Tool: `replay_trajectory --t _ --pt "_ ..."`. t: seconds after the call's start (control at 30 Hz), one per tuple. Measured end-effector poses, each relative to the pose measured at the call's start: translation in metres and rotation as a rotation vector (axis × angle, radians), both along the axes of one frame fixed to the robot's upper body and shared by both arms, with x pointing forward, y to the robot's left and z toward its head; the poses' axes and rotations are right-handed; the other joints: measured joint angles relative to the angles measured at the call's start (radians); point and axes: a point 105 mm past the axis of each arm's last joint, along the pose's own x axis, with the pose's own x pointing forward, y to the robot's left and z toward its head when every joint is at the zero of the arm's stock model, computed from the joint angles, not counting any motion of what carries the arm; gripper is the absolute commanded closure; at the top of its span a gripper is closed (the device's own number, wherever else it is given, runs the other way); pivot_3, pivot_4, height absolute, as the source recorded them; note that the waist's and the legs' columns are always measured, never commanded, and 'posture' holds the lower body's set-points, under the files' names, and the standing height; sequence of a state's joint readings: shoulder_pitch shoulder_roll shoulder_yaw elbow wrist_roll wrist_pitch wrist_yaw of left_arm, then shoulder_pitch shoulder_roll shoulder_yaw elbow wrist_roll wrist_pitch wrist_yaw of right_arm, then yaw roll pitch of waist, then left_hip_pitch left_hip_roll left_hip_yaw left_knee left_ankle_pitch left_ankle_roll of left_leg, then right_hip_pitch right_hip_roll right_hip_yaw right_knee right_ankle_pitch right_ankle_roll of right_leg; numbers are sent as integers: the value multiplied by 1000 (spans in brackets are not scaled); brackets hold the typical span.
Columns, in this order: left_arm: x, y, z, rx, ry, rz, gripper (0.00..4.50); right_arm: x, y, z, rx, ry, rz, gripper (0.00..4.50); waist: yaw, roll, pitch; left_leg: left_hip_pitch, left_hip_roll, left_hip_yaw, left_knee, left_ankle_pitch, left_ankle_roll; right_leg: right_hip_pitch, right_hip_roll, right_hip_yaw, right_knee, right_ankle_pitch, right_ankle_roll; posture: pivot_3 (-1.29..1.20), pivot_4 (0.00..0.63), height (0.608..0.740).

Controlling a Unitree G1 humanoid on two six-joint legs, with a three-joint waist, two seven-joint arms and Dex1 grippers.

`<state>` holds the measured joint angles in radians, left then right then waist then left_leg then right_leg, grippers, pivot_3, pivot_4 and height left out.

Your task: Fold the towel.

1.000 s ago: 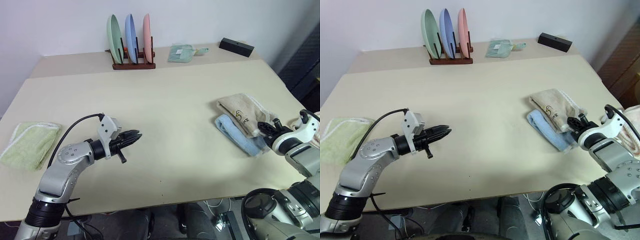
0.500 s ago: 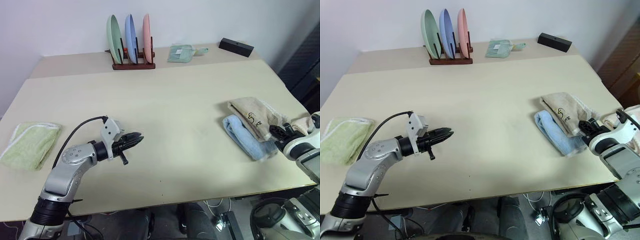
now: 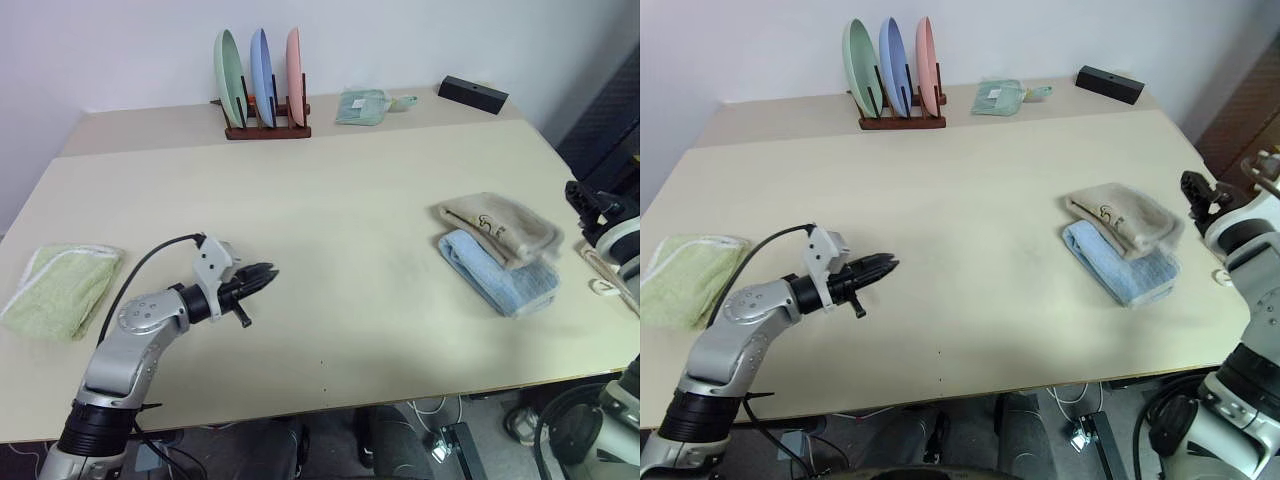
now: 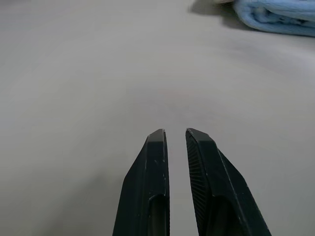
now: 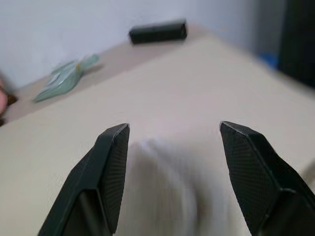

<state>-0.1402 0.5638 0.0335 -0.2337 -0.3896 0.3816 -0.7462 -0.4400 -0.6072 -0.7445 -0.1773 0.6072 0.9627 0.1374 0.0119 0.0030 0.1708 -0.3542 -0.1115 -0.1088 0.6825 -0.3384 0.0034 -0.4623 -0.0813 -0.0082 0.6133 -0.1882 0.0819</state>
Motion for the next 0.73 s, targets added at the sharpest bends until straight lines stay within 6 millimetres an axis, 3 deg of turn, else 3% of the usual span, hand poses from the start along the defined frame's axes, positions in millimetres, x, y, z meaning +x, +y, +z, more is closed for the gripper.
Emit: replay_trajectory --t 0.1,0.3,0.43,0.5,0.57,0.73 --pt "7 20 3 12 -25 89 3889 11 12 10 -175 3 66 1563 -5 0 0 0 0 0 0 0 0 0 0 0 0 0 0 0 150 740" --pt "15 56 11 46 -100 251 3889 36 83 0 -383 10 389 1563 -3 0 0 0 1 0 0 0 0 0 1 0 -1 0 0 0 150 740" --pt "9 81 9 45 -100 360 3889 41 139 -17 -456 -8 661 249 -1 -1 0 -1 1 0 0 0 0 0 1 0 -2 0 0 0 150 740" --pt "4 86 6 44 -92 390 3889 41 160 -27 -452 -9 771 59 -1 -1 0 -1 1 0 0 0 0 0 1 0 -2 0 0 0 150 740" --pt "2 86 4 44 -87 394 3889 41 170 -34 -452 -5 829 59 5 -1 1 -1 0 0 1 0 0 0 0 0 -2 0 1 0 150 740" --pt "-9 81 4 37 -97 406 3889 51 174 -38 -535 -12 861 59 -1 -2 0 -1 0 0 1 0 0 0 0 0 -2 1 1 0 150 740"
